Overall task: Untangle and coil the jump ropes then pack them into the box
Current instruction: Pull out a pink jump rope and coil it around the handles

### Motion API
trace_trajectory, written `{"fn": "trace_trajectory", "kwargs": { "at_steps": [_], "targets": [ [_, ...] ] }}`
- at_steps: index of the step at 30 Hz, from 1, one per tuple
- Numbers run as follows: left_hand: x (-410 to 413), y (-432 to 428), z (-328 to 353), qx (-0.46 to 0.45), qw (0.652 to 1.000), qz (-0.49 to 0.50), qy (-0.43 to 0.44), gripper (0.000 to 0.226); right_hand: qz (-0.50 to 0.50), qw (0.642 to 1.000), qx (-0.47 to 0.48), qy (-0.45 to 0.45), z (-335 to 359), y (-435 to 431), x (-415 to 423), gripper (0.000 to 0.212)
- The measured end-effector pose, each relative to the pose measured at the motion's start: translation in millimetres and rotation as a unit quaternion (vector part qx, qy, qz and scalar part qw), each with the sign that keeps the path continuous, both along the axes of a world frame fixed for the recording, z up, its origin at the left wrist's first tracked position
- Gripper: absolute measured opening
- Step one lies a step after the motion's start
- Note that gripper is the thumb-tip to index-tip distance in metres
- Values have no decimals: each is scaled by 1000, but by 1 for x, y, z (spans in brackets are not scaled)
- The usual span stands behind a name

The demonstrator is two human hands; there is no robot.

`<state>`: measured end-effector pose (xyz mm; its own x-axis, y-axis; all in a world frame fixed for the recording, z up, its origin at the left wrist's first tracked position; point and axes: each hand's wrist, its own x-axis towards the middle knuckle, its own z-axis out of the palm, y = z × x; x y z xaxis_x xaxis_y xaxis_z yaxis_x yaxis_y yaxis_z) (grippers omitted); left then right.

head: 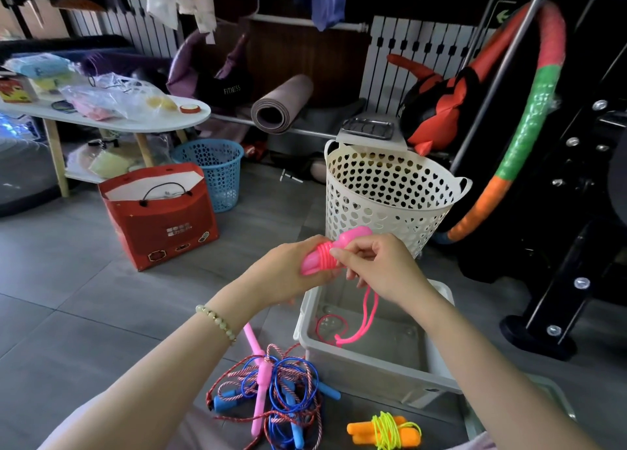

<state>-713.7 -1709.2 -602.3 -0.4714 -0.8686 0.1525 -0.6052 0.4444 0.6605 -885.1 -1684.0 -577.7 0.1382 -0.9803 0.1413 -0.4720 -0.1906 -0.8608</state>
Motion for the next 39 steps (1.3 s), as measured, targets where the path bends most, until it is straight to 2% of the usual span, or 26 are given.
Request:
{"fn": "trace_trajectory", "kwargs": {
  "at_steps": [2, 6, 9, 13, 14, 17, 18, 19, 20, 21, 22, 23, 25, 28, 30, 32, 33, 35, 37, 39],
  "targets": [
    [-2, -3, -5, -39, 999, 11, -24, 23, 4, 998, 45, -40, -1, 0, 2, 24],
    [0, -10, -5, -26, 997, 50, -60, 25, 56, 986, 130, -85, 0, -1, -4, 15],
    [10, -17, 0, -54, 987, 75, -131, 33, 71, 988, 133, -34, 3, -1, -10, 4],
    [14, -19, 1, -104, 970, 92, -202, 41, 43, 990, 125, 42, 1, 0, -11, 14],
    [12, -20, 0, -119, 964, 96, -218, 44, 40, 988, 147, 20, 0, -1, -11, 15],
    [10, -25, -2, -140, 954, 106, -242, 46, 31, 961, 237, -141, 2, -1, -6, 14],
    [11, -27, -1, -128, 959, 111, -228, 43, 19, 963, 228, -144, 3, -1, -4, 13],
    [13, -29, 1, -101, 968, 116, -199, 39, 3, 980, 178, -88, 3, 0, -2, 14],
    [16, -32, 3, -73, 976, 121, -167, 35, -6, 995, 99, 12, 2, 1, -1, 18],
    [19, -33, 5, -57, 979, 125, -149, 33, -6, 992, 16, 128, 1, 3, 0, 19],
    [20, -33, 7, -57, 979, 122, -152, 33, -9, 972, -55, 226, 2, 5, 2, 16],
    [20, -33, 8, -61, 977, 114, -167, 36, -14, 952, -98, 289, 6, 6, 3, 13],
    [16, -28, 5, -61, 973, 83, -207, 44, 6, 937, -126, 327, 10, -1, -2, 16],
    [-2, -13, -3, -78, 959, -4, -271, 45, 100, 961, -103, 238, 10, -15, -13, 16],
    [-11, -4, -5, -111, 956, -60, -266, 47, 127, 979, -51, 154, 7, -21, -20, 14],
    [-12, 3, -2, -162, 955, -77, -235, 47, 160, 984, 50, 52, 4, -20, -26, 13],
    [-11, 6, -1, -182, 958, -81, -205, 46, 187, 976, 115, -19, 2, -18, -30, 14],
    [-7, 12, 2, -179, 973, -85, -121, 44, 229, 933, 216, -173, -2, -15, -32, 22],
    [-3, 15, 7, -138, 987, -70, -40, 38, 240, 903, 234, -270, -2, -14, -32, 34],
    [-2, 16, 8, -111, 992, -55, 4, 30, 235, 892, 229, -312, 1, -12, -30, 38]
  ]
}}
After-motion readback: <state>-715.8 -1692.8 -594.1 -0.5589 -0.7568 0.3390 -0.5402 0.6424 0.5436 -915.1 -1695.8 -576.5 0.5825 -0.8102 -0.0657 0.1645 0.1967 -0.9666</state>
